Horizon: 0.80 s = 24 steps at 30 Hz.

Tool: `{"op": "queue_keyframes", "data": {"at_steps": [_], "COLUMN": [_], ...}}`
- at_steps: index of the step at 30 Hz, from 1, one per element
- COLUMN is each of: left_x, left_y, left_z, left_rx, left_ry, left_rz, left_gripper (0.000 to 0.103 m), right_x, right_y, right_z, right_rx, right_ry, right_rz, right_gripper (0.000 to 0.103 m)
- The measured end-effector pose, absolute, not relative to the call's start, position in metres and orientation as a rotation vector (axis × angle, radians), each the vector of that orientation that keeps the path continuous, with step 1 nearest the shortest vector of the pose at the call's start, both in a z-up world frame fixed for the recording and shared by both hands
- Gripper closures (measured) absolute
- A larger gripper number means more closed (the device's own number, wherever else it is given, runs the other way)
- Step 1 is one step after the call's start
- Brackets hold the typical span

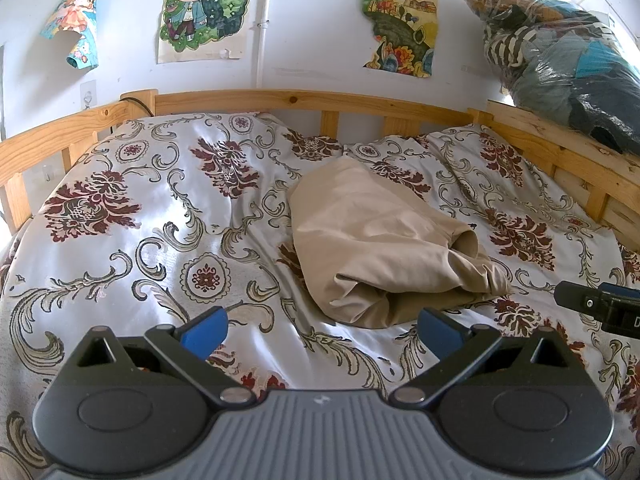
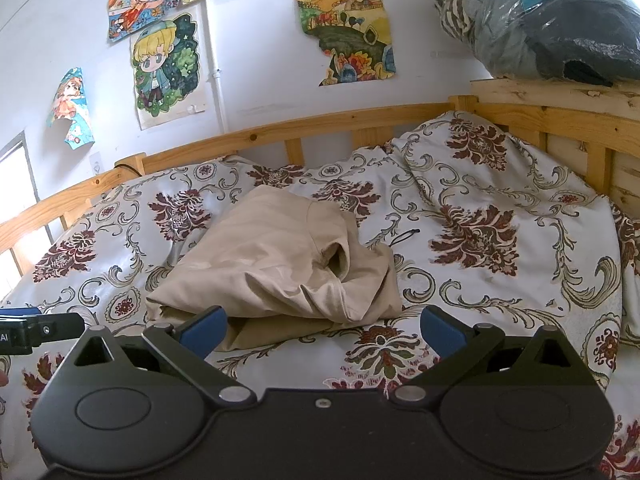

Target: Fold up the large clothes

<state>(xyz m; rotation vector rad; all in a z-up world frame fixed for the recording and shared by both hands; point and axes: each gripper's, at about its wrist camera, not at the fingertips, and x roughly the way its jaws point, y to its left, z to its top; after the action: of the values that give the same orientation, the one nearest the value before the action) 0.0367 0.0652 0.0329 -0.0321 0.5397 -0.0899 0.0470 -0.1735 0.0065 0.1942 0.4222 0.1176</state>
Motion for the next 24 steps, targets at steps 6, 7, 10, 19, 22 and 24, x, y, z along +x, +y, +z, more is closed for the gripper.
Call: {"op": "queue_keyframes", "data": {"at_steps": [6,7,10,19,22,24], "left_x": [0.0366,0.0366,0.0365,0.0365,0.0364,0.0364], "left_y": [0.0649,0.0653,0.0651,0.0647,0.0642,0.0646], "left_z": [0.0329,0.0329,0.0330,0.0328,0.0327,0.0327], "left_rx": [-0.033,-0.033,-0.032,-0.032,-0.032,-0.033], "left_ry": [0.540,0.540,0.539,0.540,0.539,0.539], "left_rz": [-0.089,-0.089,-0.089,-0.089,-0.089,-0.089], "left_gripper": [0.001,0.001,0.001,0.001,0.001,0.001], "right_x": [0.0470,0.0465,0.0471,0.0475,0.0476,0.0467], "right_y": [-0.1734,-0.1729,-0.1735,-0.1738,-0.1739,-0.1731], "right_z": [0.0065,0.0062,0.0066,0.0064,0.0065,0.0060], "right_rx": [0.195,0.195,0.195,0.195,0.195,0.196], "right_ry": [0.423,0.424,0.423,0.424,0.424,0.424], "right_rz": [0.118,0.118,0.118,0.118,0.118,0.118], "right_gripper": [0.001,0.001,0.001,0.001,0.001,0.001]}}
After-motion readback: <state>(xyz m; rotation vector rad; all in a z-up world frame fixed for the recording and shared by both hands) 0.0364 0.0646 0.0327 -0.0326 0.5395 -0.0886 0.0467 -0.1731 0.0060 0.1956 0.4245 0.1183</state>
